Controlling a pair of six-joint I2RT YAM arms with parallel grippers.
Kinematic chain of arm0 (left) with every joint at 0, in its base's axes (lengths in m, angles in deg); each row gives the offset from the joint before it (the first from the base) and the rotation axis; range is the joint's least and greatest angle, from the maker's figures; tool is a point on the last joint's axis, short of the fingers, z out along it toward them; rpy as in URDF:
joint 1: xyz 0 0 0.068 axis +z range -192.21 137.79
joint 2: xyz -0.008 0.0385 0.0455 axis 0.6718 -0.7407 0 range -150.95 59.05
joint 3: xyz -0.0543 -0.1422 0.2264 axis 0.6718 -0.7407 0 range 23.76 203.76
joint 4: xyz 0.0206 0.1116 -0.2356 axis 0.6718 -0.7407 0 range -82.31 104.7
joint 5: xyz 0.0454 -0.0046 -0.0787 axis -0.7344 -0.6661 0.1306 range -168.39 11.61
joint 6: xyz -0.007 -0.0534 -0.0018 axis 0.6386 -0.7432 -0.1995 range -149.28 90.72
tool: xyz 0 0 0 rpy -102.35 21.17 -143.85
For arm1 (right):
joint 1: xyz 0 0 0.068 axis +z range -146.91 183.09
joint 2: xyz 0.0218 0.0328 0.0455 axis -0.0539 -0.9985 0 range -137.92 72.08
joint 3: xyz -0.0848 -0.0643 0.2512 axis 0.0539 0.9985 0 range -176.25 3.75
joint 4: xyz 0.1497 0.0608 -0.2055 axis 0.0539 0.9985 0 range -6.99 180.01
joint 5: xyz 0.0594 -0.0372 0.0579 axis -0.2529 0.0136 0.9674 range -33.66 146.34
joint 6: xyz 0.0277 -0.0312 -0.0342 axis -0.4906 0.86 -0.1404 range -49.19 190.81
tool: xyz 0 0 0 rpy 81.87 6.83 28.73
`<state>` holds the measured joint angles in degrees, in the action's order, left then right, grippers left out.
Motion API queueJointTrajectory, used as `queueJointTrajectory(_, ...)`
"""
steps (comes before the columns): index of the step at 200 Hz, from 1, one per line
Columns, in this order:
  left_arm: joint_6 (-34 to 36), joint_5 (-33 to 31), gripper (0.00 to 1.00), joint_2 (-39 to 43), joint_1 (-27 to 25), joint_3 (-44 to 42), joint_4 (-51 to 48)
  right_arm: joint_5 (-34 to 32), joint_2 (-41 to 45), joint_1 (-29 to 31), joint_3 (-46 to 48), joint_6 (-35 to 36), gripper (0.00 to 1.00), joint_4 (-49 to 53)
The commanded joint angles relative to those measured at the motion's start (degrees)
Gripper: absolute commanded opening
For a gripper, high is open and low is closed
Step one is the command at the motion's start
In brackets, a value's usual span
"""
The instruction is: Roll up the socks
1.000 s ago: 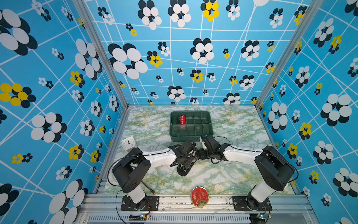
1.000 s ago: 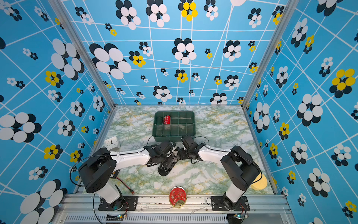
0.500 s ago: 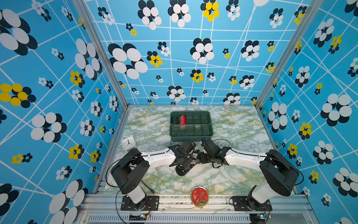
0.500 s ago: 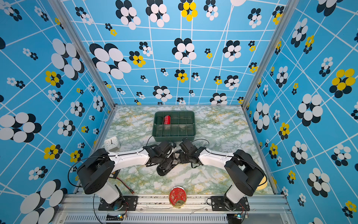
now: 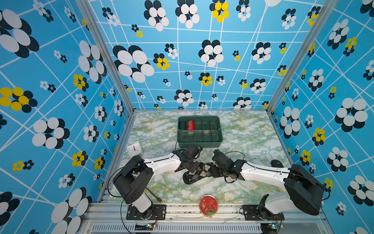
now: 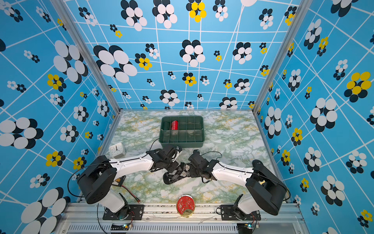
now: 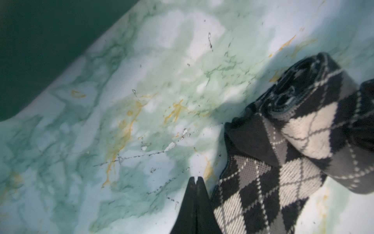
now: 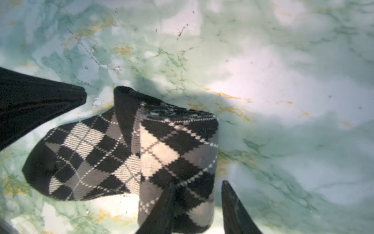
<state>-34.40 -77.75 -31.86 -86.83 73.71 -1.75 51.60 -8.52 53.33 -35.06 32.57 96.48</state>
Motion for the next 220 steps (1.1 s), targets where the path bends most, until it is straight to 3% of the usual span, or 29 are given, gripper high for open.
queueJointTrajectory(1, -2.0, 4.7, 0.01, 4.4, 0.2, -0.2, 2.1, -3.2, 6.1, 0.1, 1.0, -2.0, 0.41, 2.4)
queueJointTrajectory(27, -6.4, 10.2, 0.00, 7.0, -1.3, -0.2, 4.4, -3.2, 12.0, -1.2, 1.7, -1.8, 0.41, 3.4)
queueJointTrajectory(41, -8.4, 11.3, 0.00, 7.2, -3.5, 0.0, 5.3, -2.1, 13.4, -3.1, 2.5, -2.0, 0.36, 4.3)
queueJointTrajectory(71, -12.0, 11.5, 0.00, 4.7, -8.7, 1.8, 5.5, 0.9, 13.5, -7.9, 5.4, -2.5, 0.24, 4.0)
queueJointTrajectory(106, -15.5, 10.5, 0.00, 1.7, -12.0, 2.3, 5.5, 3.3, 11.2, -9.0, 6.7, -2.7, 0.24, 1.0)
queueJointTrajectory(220, -17.1, 2.7, 0.00, -2.0, -12.0, 2.1, 7.8, 7.6, 2.6, -9.4, 5.5, -2.5, 0.24, -5.6)
